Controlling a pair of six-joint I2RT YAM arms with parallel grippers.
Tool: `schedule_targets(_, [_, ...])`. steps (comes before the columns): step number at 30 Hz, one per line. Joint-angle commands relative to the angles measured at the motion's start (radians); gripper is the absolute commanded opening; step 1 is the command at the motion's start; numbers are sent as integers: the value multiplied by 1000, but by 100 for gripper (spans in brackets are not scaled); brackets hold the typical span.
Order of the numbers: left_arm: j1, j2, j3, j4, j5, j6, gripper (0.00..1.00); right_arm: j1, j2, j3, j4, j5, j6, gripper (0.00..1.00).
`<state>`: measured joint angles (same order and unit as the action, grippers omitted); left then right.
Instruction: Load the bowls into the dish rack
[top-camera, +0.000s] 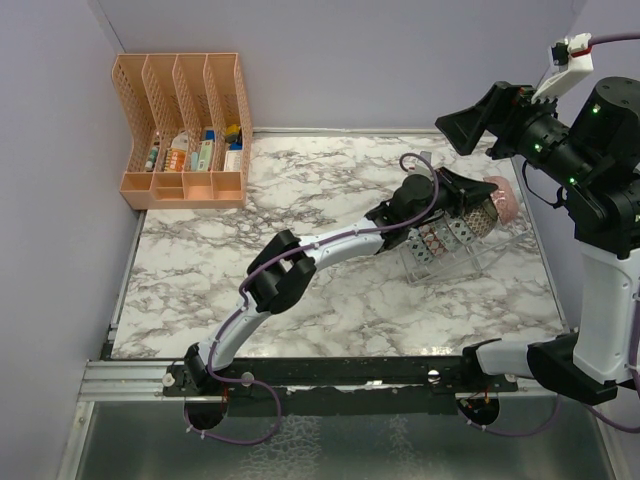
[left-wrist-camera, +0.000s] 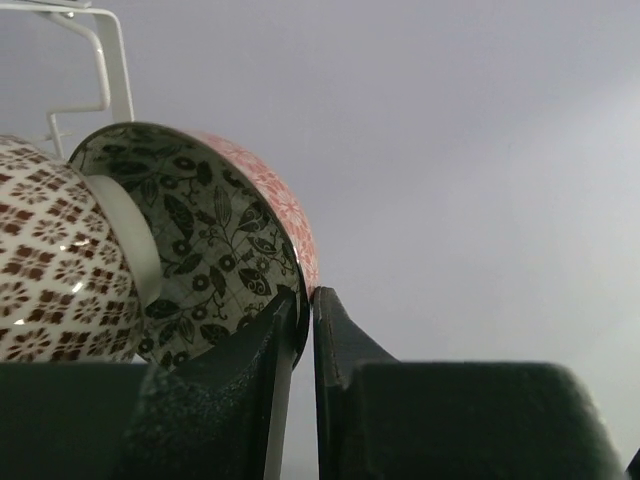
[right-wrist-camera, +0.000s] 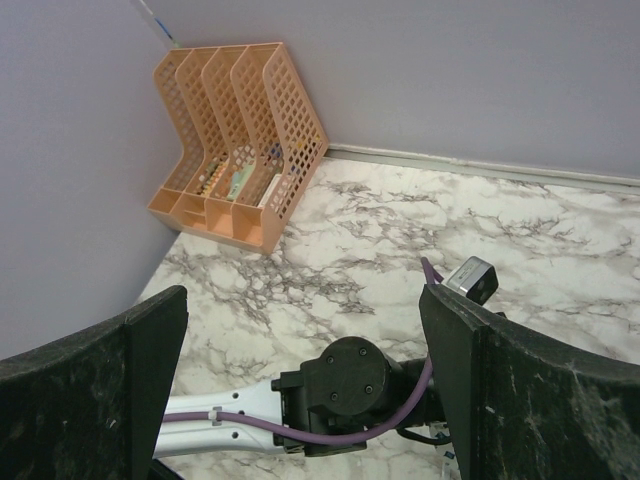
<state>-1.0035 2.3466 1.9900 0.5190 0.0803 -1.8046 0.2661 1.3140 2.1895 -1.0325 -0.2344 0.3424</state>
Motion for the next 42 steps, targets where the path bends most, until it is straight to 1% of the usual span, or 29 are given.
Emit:
schedule_targets(1, [-26,-61,-19,30,5,-18,19,-7,-20,-12,-1,-20,-16,99])
schedule_targets(3, [-28,-57,-20,33,4,-21,23,-7,-20,-13,-1,-19,-17,99])
schedule_targets(6, [-30,-54,-25,35,4,-25,25,-7,-19,-14,-3,-19,-18,99])
schedule_targets(9, [-30,-56,-29,36,6,-24,33,-7,-19,-14,-2,-19,-19,99])
schedule_targets(15, [-30,-73,-53,24,12,-24,40,-7,-16,-17,1,-22,-17,99])
schedule_targets(16, [-30,-78,-56,17,15,-24,42,-7,-16,-17,3,-24,-17,99])
schedule_targets(17, [-30,-83,-58,12,18,-24,47,-7,-16,-17,3,-25,-15,99])
schedule_targets(19, [-30,-86,-61,1,26,-22,53,-7,-16,-18,3,-25,-16,99])
schedule_targets(25, [-28,-109,-81,-36,43,-14,55,-7,-19,-25,5,-26,-14,99])
schedule_targets(30, [-22,-137,-100,-83,58,7,61,-7,-22,-30,6,-26,-13,99])
schedule_targets(42, [-10,-218,-201,-142,78,42,62,-7,-29,-40,9,-31,-9,99])
